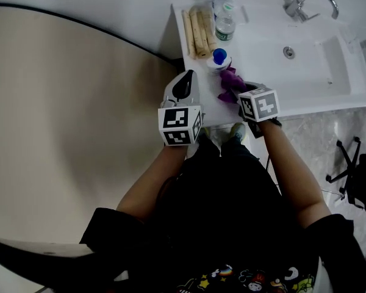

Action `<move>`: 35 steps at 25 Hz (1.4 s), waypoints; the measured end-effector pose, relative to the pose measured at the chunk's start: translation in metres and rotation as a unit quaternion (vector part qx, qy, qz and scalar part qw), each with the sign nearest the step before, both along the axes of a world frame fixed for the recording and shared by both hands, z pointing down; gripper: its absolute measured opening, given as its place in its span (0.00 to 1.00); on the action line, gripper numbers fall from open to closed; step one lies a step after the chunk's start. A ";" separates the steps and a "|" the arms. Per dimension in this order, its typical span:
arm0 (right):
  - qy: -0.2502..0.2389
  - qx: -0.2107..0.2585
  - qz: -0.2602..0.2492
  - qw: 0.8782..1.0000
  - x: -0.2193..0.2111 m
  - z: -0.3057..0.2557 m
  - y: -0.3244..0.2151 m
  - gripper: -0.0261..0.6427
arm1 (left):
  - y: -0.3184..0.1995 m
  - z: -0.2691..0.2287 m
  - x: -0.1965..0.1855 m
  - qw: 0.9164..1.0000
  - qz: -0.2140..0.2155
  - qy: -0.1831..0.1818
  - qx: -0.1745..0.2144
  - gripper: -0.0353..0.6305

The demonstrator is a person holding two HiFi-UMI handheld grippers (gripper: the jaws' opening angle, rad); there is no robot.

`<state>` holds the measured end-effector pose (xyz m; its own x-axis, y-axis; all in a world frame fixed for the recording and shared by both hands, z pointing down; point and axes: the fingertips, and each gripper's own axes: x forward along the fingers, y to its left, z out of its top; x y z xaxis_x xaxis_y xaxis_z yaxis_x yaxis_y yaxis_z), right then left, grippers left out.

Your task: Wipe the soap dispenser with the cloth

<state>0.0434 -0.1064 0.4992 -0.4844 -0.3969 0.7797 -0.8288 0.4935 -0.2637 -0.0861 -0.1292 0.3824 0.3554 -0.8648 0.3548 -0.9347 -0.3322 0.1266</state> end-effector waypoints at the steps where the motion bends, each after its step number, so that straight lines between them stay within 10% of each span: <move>1: -0.010 0.013 0.007 1.000 0.004 -0.011 -0.008 0.19 | -0.002 0.001 0.000 1.000 -0.002 -0.001 -0.001 0.05; 11: -0.106 0.212 -0.008 0.971 -0.017 -0.196 -0.082 0.19 | -0.015 -0.005 0.006 1.000 -0.013 -0.002 0.000 0.05; 18: -0.069 0.211 -0.058 0.973 -0.061 -0.154 -0.079 0.19 | -0.020 -0.008 -0.003 1.000 -0.021 -0.004 0.003 0.05; 35: -0.108 0.214 -0.001 0.971 -0.037 -0.149 -0.082 0.19 | -0.019 -0.004 -0.002 1.000 -0.018 -0.022 -0.004 0.05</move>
